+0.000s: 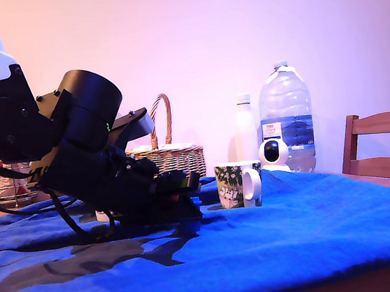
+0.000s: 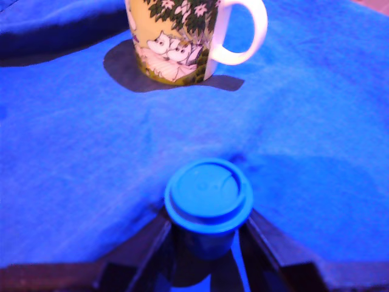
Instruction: Pick up the coffee capsules on the table and drop them inside the coffee cup
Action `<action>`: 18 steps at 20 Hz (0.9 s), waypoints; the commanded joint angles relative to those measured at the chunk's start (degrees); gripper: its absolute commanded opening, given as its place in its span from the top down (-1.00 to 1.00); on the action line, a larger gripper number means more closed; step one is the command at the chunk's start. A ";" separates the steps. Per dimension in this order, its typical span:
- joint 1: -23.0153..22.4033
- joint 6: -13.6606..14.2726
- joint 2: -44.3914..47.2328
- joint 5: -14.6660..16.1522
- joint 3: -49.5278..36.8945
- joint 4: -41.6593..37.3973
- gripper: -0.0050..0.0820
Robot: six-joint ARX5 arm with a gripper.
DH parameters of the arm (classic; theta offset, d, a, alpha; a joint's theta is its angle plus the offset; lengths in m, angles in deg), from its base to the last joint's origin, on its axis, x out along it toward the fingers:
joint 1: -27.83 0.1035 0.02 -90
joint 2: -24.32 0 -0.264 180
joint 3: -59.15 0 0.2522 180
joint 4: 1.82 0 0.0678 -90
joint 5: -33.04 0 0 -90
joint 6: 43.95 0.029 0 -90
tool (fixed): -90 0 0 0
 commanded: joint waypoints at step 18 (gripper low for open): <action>7.67 6.19 -15.41 1.07 0.26 8.59 0.55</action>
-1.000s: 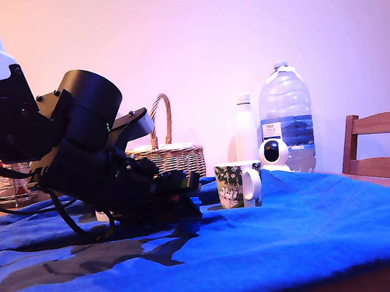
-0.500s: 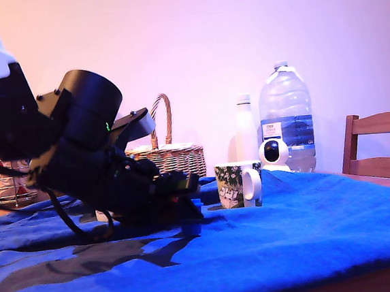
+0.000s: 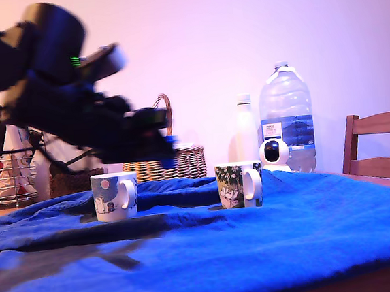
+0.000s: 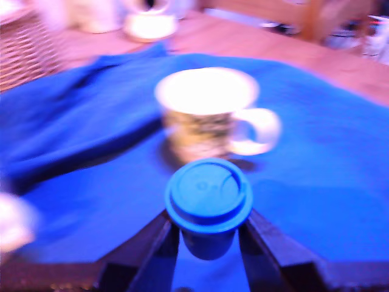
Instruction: Pick up the coffee capsules on the table and drop them inside the coffee cup
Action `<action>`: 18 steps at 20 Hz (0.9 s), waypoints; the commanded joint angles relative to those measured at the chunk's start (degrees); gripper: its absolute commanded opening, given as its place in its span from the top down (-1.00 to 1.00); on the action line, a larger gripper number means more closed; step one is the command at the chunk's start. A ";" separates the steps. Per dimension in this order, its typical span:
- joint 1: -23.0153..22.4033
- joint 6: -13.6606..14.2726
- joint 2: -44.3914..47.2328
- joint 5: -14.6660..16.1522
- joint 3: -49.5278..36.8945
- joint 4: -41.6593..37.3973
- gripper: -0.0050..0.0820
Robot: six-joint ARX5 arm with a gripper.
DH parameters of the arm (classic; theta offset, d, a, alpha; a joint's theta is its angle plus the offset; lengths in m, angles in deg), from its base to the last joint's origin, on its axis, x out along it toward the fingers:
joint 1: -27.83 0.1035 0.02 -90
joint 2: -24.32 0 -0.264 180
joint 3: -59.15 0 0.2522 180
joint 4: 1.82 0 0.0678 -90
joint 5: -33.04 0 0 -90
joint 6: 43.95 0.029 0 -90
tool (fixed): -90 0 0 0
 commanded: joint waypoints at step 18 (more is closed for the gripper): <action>15.28 2.49 -5.03 0.68 0.13 4.13 0.55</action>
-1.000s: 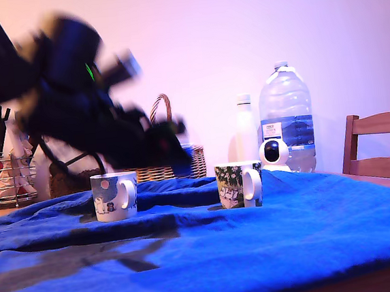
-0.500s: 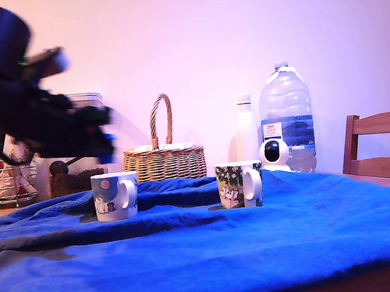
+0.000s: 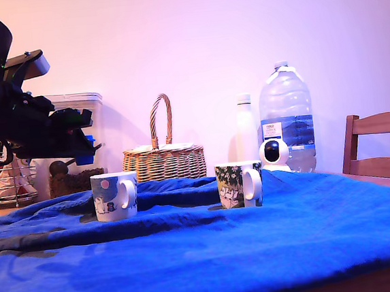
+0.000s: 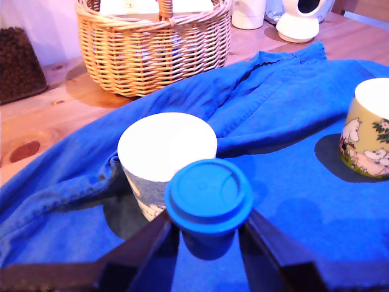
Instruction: Pick up the coffee capsules on the table and drop them inside the coffee cup
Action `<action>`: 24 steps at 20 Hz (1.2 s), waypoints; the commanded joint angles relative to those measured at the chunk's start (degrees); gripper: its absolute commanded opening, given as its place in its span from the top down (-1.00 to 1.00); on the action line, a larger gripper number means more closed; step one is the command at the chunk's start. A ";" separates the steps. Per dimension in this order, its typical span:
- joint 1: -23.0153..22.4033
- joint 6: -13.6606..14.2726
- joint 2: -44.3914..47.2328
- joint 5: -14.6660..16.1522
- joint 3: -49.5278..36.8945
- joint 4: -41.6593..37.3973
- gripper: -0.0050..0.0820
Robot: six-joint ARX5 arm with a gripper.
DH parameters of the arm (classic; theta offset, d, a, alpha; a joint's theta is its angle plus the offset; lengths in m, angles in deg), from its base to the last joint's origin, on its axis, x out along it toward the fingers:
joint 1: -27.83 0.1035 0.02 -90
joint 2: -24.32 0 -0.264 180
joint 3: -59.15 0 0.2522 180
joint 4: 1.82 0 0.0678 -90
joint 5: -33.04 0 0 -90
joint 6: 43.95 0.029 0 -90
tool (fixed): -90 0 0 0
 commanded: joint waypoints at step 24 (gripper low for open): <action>1.86 0.52 7.30 4.31 20.72 12.02 0.55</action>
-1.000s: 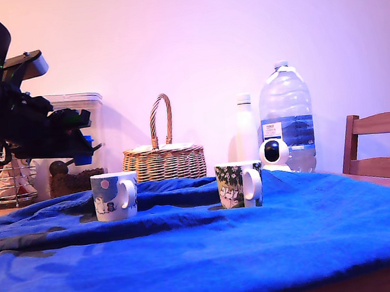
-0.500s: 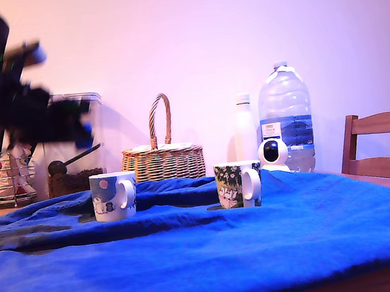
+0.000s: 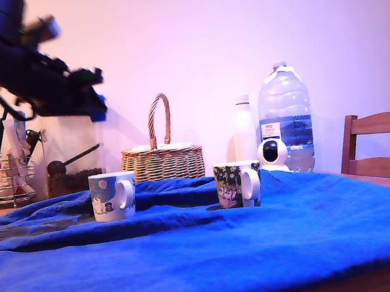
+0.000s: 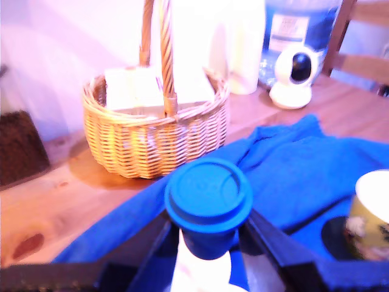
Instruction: Pick up the coffee capsules on the table and drop them inside the coffee cup
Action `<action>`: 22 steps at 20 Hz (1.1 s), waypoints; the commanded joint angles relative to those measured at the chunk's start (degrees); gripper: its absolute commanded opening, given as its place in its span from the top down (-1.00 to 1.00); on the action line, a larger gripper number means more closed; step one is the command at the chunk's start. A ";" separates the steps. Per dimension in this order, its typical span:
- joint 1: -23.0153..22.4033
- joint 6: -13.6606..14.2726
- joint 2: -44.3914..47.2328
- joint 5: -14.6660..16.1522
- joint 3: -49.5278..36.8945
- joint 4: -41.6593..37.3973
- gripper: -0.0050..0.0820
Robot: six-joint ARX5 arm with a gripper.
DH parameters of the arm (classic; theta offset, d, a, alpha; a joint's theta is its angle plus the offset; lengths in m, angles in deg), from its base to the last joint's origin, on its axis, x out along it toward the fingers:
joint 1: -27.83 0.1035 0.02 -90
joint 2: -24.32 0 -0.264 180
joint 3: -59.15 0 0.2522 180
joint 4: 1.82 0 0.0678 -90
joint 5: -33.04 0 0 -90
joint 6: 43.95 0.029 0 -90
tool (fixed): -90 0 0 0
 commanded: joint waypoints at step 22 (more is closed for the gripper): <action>1.66 0.48 18.38 0.48 24.61 32.04 0.55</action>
